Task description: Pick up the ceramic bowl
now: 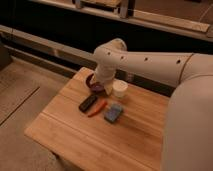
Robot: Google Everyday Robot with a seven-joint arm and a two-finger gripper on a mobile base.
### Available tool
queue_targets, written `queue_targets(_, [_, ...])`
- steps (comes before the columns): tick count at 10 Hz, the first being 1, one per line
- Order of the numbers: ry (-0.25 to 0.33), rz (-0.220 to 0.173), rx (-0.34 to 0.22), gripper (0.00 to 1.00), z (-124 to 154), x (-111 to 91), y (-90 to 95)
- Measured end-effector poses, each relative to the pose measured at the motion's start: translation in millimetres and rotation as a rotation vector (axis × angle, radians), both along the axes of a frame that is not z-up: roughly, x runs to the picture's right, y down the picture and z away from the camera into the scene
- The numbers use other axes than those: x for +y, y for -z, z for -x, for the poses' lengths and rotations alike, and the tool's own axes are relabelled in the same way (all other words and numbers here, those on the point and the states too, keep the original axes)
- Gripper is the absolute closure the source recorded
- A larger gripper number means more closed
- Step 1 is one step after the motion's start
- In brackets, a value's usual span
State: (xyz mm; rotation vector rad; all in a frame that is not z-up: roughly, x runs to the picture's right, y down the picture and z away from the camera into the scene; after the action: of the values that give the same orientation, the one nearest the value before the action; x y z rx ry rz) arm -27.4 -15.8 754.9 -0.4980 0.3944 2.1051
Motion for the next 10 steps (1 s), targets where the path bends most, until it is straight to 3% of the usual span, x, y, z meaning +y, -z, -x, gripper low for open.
queue_targets(1, [-0.013,0.001,-0.004,0.35,6.5,-5.8,-5.6])
queue_targets(4, [0.033,0.038,-0.004,0.35,22.2,-7.3,-31.8])
queue_targets(8, [0.0,0.095,0.05,0.35,-3.0,-2.4,-73.4])
queue_targets(10, [-0.029,0.102,0.065,0.35,-14.4,-2.4,-82.1])
